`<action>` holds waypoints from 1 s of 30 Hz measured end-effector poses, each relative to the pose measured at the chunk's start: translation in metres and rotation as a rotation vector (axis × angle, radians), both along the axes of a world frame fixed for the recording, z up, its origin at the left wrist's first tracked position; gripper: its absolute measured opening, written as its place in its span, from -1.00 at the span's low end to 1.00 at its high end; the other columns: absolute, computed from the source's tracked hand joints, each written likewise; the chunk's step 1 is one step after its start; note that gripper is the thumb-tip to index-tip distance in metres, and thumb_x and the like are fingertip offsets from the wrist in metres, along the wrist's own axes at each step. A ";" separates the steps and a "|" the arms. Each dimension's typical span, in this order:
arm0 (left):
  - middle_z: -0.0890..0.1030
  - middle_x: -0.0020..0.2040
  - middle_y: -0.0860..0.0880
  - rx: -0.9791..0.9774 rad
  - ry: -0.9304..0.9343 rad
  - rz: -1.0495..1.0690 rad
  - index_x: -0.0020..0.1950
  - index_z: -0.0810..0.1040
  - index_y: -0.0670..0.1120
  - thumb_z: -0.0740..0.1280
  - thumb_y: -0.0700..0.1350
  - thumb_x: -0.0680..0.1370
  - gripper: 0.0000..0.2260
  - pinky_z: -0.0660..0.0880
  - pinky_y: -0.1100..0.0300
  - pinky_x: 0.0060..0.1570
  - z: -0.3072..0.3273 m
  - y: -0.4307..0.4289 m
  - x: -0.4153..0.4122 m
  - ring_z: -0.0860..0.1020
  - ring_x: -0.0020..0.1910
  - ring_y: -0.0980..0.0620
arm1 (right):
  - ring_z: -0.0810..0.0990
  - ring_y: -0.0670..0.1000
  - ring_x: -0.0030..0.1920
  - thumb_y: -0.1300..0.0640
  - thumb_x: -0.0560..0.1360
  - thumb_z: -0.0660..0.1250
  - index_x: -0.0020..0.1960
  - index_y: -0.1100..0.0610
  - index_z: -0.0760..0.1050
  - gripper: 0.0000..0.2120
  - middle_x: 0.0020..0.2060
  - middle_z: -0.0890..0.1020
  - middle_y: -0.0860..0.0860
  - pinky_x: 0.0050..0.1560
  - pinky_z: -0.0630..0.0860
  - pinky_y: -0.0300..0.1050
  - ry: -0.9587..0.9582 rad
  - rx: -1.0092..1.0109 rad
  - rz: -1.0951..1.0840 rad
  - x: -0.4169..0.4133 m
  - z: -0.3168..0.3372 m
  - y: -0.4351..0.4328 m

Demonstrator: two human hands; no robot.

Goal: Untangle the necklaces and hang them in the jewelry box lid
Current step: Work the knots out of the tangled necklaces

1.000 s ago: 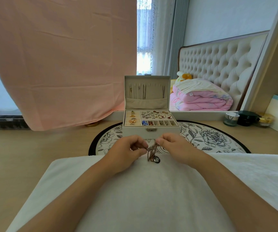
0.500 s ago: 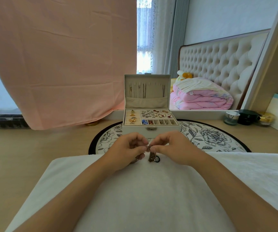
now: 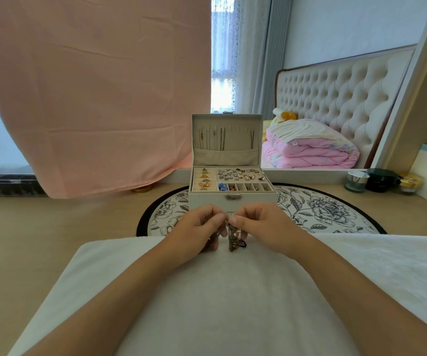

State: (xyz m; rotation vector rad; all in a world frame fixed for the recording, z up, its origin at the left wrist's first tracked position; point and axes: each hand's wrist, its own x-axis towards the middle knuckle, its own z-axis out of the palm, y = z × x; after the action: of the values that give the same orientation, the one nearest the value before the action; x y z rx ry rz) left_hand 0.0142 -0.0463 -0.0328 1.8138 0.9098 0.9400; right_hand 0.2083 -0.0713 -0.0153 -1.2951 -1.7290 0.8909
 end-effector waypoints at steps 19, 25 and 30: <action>0.69 -0.25 -0.01 0.129 -0.021 0.121 -0.07 0.70 -0.03 0.43 -0.09 0.56 -0.94 0.62 0.07 -0.24 0.003 -0.003 0.000 0.65 -0.34 0.03 | 0.56 -0.05 -0.38 0.24 0.47 0.50 -0.05 0.15 0.71 -0.93 -0.24 0.72 0.13 -0.23 0.56 -0.20 0.096 -0.056 -0.023 -0.005 0.000 0.001; 0.65 -0.33 0.06 0.128 0.221 0.027 -0.05 0.66 -0.02 0.35 -0.10 0.62 -0.89 0.56 0.08 -0.32 0.012 0.003 -0.009 0.54 -0.43 0.01 | 0.56 -0.01 -0.36 0.21 0.45 0.53 -0.17 0.18 0.68 -0.95 -0.32 0.66 0.04 -0.17 0.52 -0.19 0.090 -0.071 -0.021 0.007 0.000 0.002; 0.50 -0.37 0.04 0.030 0.162 -0.033 -0.02 0.57 -0.05 0.26 -0.11 0.67 -0.87 0.39 0.22 -0.43 0.014 0.002 -0.011 0.40 -0.45 0.08 | 0.55 0.04 -0.31 0.26 0.52 0.43 -0.10 0.26 0.63 -0.94 -0.32 0.59 0.10 -0.14 0.54 -0.23 0.188 -0.109 0.081 0.006 0.003 0.000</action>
State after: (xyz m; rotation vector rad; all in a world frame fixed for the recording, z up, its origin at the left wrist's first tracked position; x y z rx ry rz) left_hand 0.0037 -0.0440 -0.0190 1.9466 0.9670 0.7987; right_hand 0.2142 -0.0714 -0.0125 -1.1767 -1.6134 1.1306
